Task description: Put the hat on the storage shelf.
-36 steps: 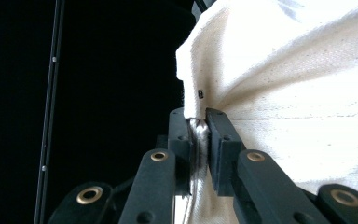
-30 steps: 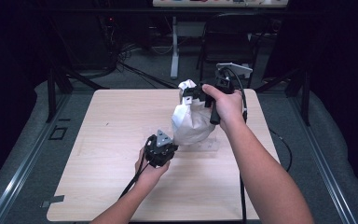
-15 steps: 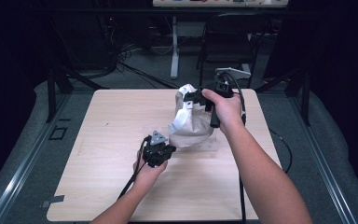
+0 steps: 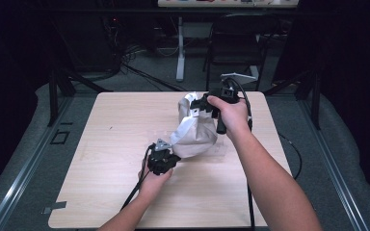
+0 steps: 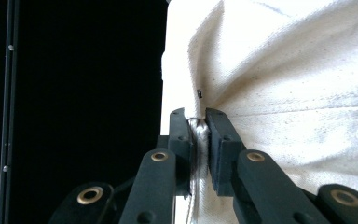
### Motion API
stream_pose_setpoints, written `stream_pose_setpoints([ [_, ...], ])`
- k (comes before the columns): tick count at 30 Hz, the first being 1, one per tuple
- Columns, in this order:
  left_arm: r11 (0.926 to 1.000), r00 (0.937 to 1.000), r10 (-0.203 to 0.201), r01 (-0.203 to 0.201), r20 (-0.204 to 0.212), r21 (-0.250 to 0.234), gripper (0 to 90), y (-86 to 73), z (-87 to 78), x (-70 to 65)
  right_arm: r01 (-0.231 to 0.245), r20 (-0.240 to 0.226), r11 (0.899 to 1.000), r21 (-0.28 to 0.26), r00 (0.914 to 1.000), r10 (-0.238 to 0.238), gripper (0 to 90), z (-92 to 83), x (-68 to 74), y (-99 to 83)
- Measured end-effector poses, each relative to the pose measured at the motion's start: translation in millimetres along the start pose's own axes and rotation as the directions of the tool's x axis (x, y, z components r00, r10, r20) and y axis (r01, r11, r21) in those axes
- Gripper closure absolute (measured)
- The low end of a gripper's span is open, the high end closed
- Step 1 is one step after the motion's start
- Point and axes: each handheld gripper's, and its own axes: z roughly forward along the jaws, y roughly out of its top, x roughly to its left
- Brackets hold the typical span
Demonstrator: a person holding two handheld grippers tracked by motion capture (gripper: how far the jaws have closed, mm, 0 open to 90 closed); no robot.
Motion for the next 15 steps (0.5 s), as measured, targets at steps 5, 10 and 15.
stream_pose_setpoints([
  [5,1.0000,1.0000,0.002,-0.002,-0.005,-0.005,84.7,-0.3,0.3,0.2,-0.011,-0.002,1.000,-0.007,0.9999,0.011,81.6,1.7,-6.2,0.3],
  [10,0.9999,1.0000,0.005,-0.005,-0.005,-0.011,84.2,-0.7,0.2,0.7,-0.012,0.000,1.000,-0.012,0.9999,0.012,81.6,1.6,-8.4,-0.9],
  [15,0.9999,0.9999,0.012,-0.012,-0.006,0.006,83.7,-0.2,-1.3,-0.6,-0.014,0.000,1.000,-0.016,0.9999,0.014,81.5,0.6,-8.8,-1.1],
])
